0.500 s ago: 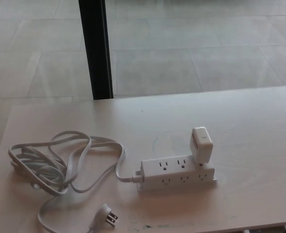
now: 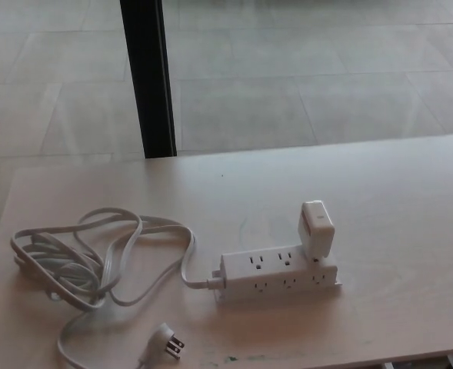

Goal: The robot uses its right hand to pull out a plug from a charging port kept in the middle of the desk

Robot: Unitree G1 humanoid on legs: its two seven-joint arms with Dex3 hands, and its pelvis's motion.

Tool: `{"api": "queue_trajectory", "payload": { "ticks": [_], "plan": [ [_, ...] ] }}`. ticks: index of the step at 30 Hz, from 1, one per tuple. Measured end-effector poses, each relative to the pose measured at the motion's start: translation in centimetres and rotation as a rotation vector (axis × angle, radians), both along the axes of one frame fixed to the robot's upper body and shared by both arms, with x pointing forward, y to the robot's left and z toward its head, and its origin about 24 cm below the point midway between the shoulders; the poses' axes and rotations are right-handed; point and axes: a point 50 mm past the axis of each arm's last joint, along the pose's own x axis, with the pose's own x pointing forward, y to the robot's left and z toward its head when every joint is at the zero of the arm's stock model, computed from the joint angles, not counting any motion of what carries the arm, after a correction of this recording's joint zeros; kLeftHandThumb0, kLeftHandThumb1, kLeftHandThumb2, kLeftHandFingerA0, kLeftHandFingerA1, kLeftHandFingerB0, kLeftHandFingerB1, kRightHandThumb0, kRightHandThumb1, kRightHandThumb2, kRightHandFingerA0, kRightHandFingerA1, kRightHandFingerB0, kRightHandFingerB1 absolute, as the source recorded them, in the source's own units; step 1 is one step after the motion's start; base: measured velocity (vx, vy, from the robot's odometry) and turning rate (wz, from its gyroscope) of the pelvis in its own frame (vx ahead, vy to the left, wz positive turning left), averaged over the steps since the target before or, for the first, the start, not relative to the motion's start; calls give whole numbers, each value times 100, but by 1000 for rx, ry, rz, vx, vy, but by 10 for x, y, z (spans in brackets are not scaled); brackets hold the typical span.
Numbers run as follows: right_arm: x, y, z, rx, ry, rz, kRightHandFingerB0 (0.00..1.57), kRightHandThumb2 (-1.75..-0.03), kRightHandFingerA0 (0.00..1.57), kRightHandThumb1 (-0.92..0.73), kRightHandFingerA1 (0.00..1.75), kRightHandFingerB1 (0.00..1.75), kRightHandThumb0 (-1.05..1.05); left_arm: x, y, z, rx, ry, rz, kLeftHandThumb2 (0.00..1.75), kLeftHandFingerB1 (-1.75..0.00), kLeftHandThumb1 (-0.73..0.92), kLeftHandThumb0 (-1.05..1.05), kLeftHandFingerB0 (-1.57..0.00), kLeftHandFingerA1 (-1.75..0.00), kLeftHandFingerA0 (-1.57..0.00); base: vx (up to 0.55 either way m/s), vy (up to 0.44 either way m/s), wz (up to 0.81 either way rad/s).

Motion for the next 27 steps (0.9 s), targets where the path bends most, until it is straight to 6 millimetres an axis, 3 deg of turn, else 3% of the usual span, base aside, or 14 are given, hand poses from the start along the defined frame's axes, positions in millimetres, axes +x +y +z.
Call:
{"api": "queue_trajectory", "payload": {
  "ticks": [1, 5, 6, 8, 9, 10, 12, 13, 14, 15, 16, 21, 22, 27],
  "plan": [
    [9, -3, 13, -20, -46, 6, 27, -62, 105, -69, 96, 78, -105, 0, 0, 0, -1, -2, 2, 105, -52, 72, -70, -15, -62, -30, 0, 0, 0],
    [41, -4, 61, -121, -175, 67, 37, -63, 107, -65, 95, 77, -105, 2, 0, 1, -5, -11, 7, 106, -51, 73, -69, -15, -61, -31, 0, 0, 0],
    [52, -1, 77, -156, -207, 102, 39, -92, 103, -50, 95, 71, -105, 1, 0, 1, -6, -10, 8, 106, -51, 74, -69, -14, -60, -29, 0, 0, 0],
    [71, 7, 99, -201, -256, 166, 39, -91, 100, -49, 94, 67, -101, 1, 0, 1, -6, -7, 8, 106, -52, 73, -69, -15, -60, -30, 0, 0, 0],
    [83, 14, 113, -231, -288, 211, 34, -61, 93, -66, 92, 60, -97, 2, 0, 1, -6, -10, 7, 106, -51, 73, -69, -15, -60, -29, 0, 0, 0],
    [91, 19, 124, -256, -309, 247, 34, -61, 93, -66, 92, 60, -97, 2, 0, 1, -6, -11, 6, 106, -51, 73, -69, -15, -60, -29, 0, 0, 0],
    [103, 31, 143, -304, -344, 313, 22, -62, 64, -72, 102, 35, -87, 3, 0, 1, -6, -14, 5, 106, -51, 73, -69, -15, -61, -30, 0, 0, 0],
    [110, 38, 151, -328, -358, 350, 11, -94, 64, -57, 97, 43, -84, 3, 0, 1, -6, -14, 6, 106, -51, 73, -69, -15, -61, -30, 0, 0, 0],
    [116, 46, 159, -355, -370, 391, 17, -62, 59, -70, 103, 27, -83, 3, 0, 1, -6, -14, 6, 69, -41, 92, -69, -17, -55, -32, 0, 0, 0],
    [118, 50, 163, -366, -375, 408, 11, -91, 65, -55, 99, 40, -83, 3, 0, 1, -6, -14, 6, 106, -51, 74, -69, -13, -60, -27, 0, 0, 0],
    [126, 61, 172, -398, -389, 462, 19, -62, 65, -69, 110, 27, -81, 3, 0, 1, -6, -13, 5, 106, -51, 73, -70, -13, -60, -28, 0, 0, 0],
    [153, 109, 202, -489, -427, 670, 20, -61, 72, -66, 107, 28, -79, 3, 0, 1, -7, -14, 4, 69, -44, 92, -70, -16, -59, -31, 0, 0, 0],
    [159, 122, 208, -509, -434, 723, 14, -87, 79, -51, 100, 41, -79, 4, 0, 1, -7, -15, 3, 107, -53, 75, -66, -13, -62, -28, 0, 0, 0],
    [179, 174, 224, -571, -427, 919, 15, -86, 82, -49, 101, 41, -81, 6, -1, 2, -7, -23, -9, 108, -52, 76, -66, -13, -62, -29, 0, 0, 0]
  ]
}}
